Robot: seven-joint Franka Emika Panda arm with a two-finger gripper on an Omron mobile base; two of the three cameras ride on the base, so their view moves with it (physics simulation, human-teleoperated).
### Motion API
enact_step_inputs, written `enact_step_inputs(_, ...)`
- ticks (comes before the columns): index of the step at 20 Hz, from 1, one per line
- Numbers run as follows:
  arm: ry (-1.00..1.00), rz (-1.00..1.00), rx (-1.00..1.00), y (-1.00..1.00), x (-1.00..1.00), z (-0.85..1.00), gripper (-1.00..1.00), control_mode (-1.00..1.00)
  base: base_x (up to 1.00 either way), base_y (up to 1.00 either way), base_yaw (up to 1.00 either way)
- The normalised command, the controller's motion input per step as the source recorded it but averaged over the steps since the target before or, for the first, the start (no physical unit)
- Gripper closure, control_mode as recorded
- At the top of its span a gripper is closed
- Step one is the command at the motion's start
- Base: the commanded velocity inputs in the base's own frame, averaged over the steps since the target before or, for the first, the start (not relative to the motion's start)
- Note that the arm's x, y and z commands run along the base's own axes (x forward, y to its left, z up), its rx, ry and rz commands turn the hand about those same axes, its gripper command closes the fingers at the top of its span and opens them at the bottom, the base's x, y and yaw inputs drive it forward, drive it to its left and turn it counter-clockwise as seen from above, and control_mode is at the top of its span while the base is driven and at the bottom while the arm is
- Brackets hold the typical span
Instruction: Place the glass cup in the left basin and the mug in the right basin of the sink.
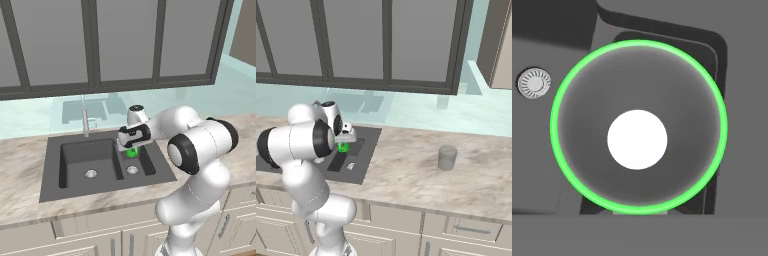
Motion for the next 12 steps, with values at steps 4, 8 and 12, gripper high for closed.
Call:
enact_step_inputs(4, 0.06, -0.22, -0.04, 0.0, 0.01, -0.01, 1.0, -1.0, 0.0, 0.0, 0.0)
enact_step_inputs(8, 0.08, -0.23, 0.0, 0.03, 0.0, -0.05, 1.0, -1.0, 0.0, 0.0, 0.0)
enact_step_inputs(12, 0.04, -0.25, 0.0, 0.1, 0.0, -0.1, 1.0, -1.0, 0.0, 0.0, 0.0)
